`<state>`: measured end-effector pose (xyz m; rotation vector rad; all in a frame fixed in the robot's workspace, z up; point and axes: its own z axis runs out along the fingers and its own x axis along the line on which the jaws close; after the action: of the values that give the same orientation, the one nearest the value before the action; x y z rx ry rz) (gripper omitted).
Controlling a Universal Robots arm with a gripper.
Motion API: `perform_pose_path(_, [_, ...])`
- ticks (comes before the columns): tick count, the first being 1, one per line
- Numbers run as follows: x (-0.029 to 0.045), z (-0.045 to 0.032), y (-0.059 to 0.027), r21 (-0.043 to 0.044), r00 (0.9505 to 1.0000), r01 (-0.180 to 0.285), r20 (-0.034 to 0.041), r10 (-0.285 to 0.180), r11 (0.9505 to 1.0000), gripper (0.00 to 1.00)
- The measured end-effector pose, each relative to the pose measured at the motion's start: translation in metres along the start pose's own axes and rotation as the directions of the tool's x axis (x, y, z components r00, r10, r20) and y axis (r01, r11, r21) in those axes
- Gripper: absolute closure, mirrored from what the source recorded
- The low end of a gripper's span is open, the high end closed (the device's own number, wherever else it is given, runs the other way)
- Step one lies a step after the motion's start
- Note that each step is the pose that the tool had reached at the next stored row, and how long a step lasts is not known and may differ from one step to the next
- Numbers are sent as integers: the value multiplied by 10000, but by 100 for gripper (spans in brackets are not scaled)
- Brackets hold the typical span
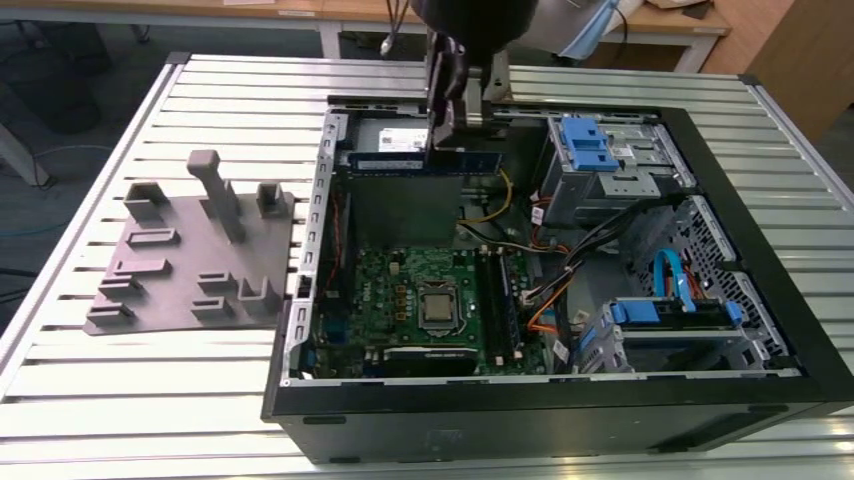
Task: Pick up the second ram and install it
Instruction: 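Pick up the second ram and move it above second insertion slot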
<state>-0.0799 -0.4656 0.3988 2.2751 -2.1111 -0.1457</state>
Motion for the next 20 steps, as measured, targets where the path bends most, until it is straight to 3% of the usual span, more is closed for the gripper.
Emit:
perform_pose_path(10, [31, 140, -276, -40, 10000, -2, 4, 2, 10000, 89])
perform_pose_path(20, [50, 298, -451, -77, 10000, -3, 7, 3, 10000, 89])
